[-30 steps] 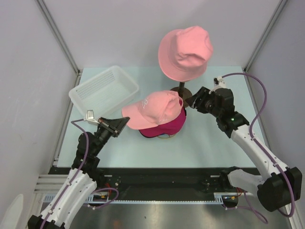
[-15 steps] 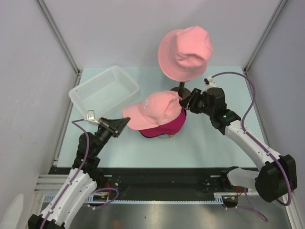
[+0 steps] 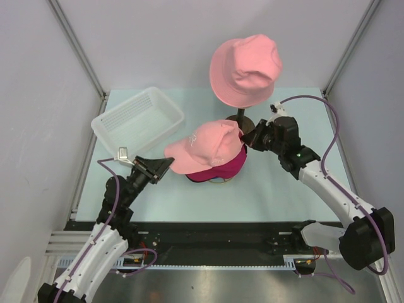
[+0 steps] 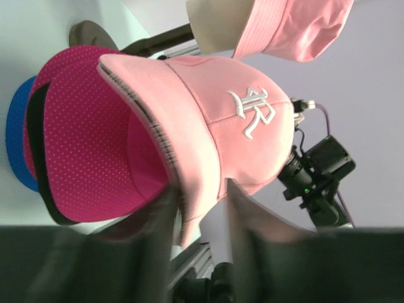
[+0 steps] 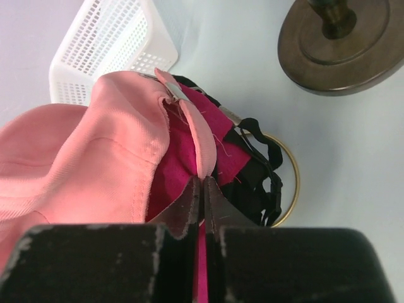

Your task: Stack the hats

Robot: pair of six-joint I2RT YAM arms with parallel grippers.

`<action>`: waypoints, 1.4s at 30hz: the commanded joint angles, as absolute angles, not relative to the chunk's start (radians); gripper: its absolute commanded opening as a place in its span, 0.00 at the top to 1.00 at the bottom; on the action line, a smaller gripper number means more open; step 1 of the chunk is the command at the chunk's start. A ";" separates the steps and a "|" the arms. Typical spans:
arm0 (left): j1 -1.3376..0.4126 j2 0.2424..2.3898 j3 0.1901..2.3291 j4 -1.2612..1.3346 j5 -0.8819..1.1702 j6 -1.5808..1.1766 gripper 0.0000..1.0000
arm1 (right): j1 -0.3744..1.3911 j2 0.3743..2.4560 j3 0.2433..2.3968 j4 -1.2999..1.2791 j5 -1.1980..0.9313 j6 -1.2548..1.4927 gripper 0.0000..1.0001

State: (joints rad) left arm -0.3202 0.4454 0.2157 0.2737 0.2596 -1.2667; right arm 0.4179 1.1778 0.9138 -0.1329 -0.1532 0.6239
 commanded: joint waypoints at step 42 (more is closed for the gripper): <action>-0.321 0.868 0.186 0.615 0.313 -1.169 1.00 | 0.483 1.058 0.793 -0.290 -0.002 0.606 1.00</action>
